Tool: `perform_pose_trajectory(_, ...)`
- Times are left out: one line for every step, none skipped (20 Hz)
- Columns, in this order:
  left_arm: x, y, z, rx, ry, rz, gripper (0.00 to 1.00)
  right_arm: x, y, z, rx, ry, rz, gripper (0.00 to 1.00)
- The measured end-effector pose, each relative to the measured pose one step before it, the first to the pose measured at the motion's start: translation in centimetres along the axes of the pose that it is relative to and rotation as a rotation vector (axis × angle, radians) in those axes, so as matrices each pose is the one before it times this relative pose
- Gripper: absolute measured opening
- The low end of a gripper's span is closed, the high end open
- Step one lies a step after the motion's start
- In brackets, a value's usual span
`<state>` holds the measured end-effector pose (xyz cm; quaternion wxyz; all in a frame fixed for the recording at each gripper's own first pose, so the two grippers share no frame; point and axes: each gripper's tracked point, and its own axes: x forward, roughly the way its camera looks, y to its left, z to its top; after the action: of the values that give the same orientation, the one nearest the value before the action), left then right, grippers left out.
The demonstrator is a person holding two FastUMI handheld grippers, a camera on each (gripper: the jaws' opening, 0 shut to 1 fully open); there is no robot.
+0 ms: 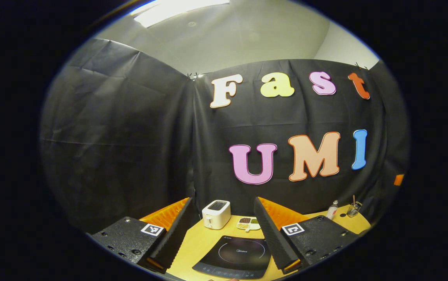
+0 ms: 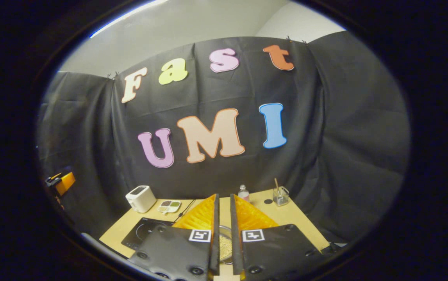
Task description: First push the handle of the pot to place it horizontally, then grasp the pot with both hands and set it on the induction cooktop.
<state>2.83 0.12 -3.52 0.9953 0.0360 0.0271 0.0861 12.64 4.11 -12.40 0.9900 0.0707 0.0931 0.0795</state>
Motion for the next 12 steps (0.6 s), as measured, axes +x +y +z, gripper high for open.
perform_pose_trajectory(0.220,-0.180,0.100,-0.00793,-0.00323,0.00693,0.94,0.621,-0.603,-0.222,-0.00698,0.00179,-0.00770,0.06)
perform_pose_trajectory(0.184,-0.328,0.038,-0.00977,-0.00437,0.00603,0.94,0.562,-0.432,-0.530,-0.00400,0.00944,-0.00015,0.05)
perform_pose_trajectory(0.156,-0.238,-0.070,-0.00840,-0.00110,0.00732,0.94,0.510,-0.387,-0.956,-0.00275,0.01557,-0.00050,0.14)
perform_pose_trajectory(0.177,-0.216,-0.297,-0.00428,0.00065,0.00672,0.94,0.512,-0.504,-0.970,-0.00052,0.02168,-0.00241,0.14)
perform_pose_trajectory(0.258,-0.168,-0.152,-0.00032,0.00290,0.00837,0.94,0.417,-0.465,-1.072,0.00325,0.02463,0.00167,0.06)
perform_pose_trajectory(0.356,-0.105,-0.401,0.00137,0.00299,0.01063,0.94,0.367,-0.243,-1.226,0.00383,0.02879,0.00444,0.19)
perform_pose_trajectory(0.176,-0.045,-0.299,0.00004,-0.00020,0.01047,0.94,0.394,-0.294,-1.499,0.00263,0.03264,0.00534,0.16)
perform_pose_trajectory(0.249,-0.112,-0.227,-0.00134,0.00390,0.01014,0.92,0.348,-0.264,-1.515,0.00297,0.03935,0.00541,0.13)
perform_pose_trajectory(0.239,-0.072,-0.288,-0.00275,0.00565,0.01063,0.92,0.345,-0.134,-1.606,0.00688,0.04127,0.00945,0.06)
perform_pose_trajectory(0.180,-0.005,-0.357,-0.00296,0.00631,0.01066,0.94,0.296,0.076,-1.543,0.01446,0.04077,0.01587,0.06)
perform_pose_trajectory(0.191,-0.005,-0.544,-0.00257,0.00610,0.01064,0.94,0.385,0.133,-1.640,0.01552,0.04102,0.01443,0.06)
perform_pose_trajectory(0.123,0.099,-0.263,-0.00038,0.00600,0.01262,0.92,0.481,-0.003,-1.612,0.01366,0.04297,0.00911,0.06)
